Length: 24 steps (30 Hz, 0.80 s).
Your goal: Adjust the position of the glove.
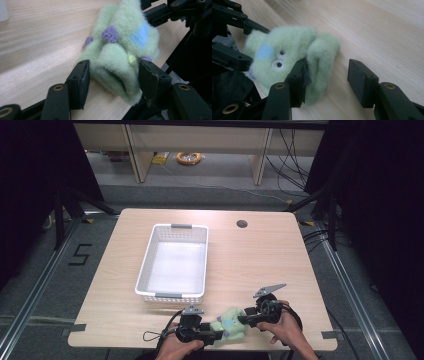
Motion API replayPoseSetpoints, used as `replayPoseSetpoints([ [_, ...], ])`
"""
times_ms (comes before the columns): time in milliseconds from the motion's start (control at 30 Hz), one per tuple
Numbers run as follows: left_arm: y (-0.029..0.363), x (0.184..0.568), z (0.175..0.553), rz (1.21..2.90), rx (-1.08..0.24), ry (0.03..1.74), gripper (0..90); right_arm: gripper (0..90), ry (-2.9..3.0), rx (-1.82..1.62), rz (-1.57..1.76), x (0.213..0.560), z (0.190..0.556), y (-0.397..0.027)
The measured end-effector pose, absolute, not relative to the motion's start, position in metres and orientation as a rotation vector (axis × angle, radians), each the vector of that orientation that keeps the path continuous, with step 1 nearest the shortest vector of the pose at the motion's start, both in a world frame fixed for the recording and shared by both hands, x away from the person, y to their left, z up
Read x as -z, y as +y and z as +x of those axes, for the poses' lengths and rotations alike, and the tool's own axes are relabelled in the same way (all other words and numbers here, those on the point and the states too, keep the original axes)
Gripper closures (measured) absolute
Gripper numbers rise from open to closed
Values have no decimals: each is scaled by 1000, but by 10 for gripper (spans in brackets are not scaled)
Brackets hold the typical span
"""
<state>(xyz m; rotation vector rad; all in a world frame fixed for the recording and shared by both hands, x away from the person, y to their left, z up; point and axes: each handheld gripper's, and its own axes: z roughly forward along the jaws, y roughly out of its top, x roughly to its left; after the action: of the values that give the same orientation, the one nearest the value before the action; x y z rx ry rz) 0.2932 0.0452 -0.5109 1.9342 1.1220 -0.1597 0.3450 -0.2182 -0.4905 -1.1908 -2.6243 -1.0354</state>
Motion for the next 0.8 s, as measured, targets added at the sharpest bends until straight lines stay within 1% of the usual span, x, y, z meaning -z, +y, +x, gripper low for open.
replayPoseSetpoints([
  [400,42,512,298,1933,154,1138,469,532,-2604,1017,-1214,496,344,-216],
  [467,43,512,300,1933,154,1138,470,549,-2561,1023,-1225,498,344,-217],
  [500,43,513,303,1924,160,1152,466,569,-2554,1045,-1222,500,344,-219],
  [533,43,513,303,1924,160,1152,468,569,-2554,1045,-1222,500,344,-219],
  [600,43,513,304,1940,159,1144,467,619,-2536,1053,-1200,501,343,-218],
  [633,42,513,304,1942,157,1141,470,659,-2531,1061,-1188,501,343,-218],
  [667,42,513,304,1942,157,1141,475,659,-2531,1061,-1188,501,343,-218],
  [700,42,513,304,1944,161,1136,483,681,-2527,1065,-1171,501,343,-218],
  [733,42,513,304,1944,161,1136,496,681,-2527,1065,-1171,501,343,-218],
  [800,41,514,306,1944,174,1126,531,708,-2528,1074,-1151,502,343,-219],
])
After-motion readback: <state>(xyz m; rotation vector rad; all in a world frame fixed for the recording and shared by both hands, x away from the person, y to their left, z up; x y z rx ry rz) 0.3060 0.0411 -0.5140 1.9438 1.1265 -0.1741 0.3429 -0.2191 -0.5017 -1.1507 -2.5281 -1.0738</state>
